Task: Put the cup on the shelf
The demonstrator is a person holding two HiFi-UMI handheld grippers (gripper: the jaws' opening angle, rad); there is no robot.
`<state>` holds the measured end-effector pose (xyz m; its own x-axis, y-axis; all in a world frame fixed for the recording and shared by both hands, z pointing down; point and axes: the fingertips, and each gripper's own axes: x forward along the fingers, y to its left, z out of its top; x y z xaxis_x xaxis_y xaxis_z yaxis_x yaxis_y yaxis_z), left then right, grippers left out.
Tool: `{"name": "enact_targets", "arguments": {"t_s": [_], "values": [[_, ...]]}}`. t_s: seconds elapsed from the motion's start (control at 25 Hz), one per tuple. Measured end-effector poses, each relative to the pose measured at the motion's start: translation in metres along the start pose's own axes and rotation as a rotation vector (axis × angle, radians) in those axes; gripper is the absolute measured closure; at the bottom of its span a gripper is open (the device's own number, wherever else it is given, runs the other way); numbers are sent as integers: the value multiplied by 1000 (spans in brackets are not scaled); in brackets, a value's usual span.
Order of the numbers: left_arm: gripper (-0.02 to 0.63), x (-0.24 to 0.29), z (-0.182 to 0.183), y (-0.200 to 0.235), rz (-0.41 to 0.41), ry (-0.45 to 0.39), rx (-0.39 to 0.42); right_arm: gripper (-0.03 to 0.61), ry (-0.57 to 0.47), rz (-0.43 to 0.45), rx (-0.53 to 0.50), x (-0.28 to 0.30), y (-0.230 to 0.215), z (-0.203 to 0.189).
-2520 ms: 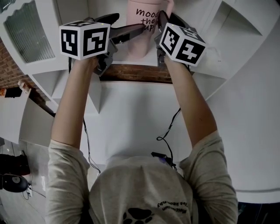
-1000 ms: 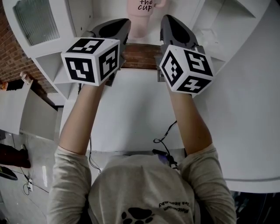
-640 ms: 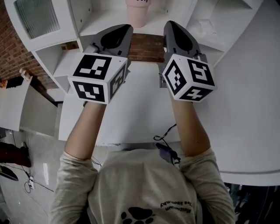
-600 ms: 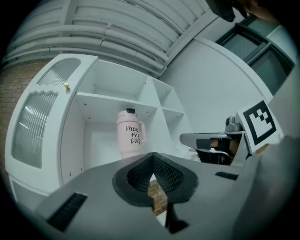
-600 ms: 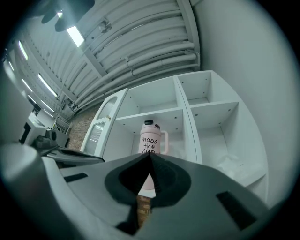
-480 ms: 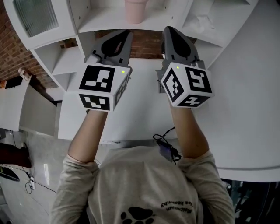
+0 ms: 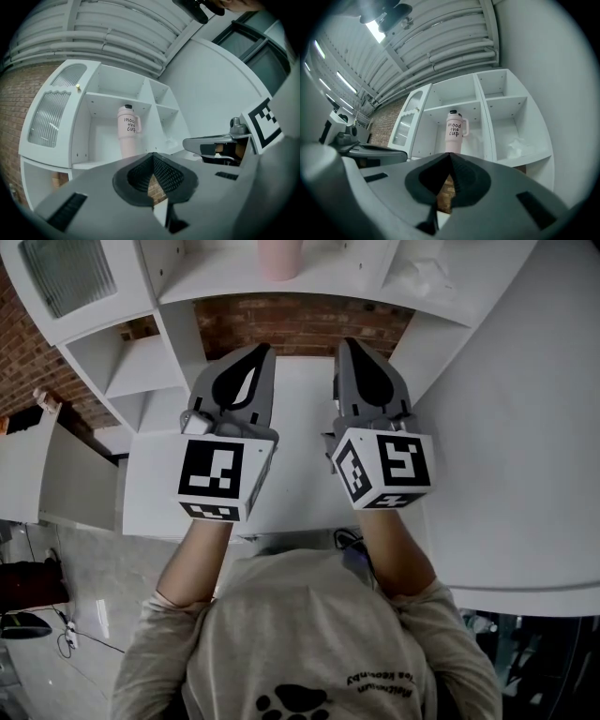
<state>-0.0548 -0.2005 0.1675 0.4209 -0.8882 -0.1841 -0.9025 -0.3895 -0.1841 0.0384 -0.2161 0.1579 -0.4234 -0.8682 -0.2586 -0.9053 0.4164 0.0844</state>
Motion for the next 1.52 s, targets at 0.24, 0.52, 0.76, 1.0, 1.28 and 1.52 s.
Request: {"name": "enact_targets", "arguments": {"t_s": [0.24, 0.52, 0.76, 1.0, 1.28, 1.52], "values": [[606, -16, -22, -9, 7, 28, -23, 571, 7, -2, -22, -22, 13, -16], [606, -31, -60, -19, 7, 89, -61, 571, 61, 3, 5, -42, 22, -52], [606, -41, -85, -26, 14, 107, -78, 571, 105, 13, -8, -52, 32, -77], [606, -45, -103, -36, 5, 123, -82, 571, 110, 30, -5, -56, 36, -93], [606, -38, -107, -36, -10, 114, -92, 571, 120, 32, 7, -53, 35, -104], [606, -37, -115, -35, -23, 121, -96, 571, 123, 28, 6, -50, 36, -108]]}}
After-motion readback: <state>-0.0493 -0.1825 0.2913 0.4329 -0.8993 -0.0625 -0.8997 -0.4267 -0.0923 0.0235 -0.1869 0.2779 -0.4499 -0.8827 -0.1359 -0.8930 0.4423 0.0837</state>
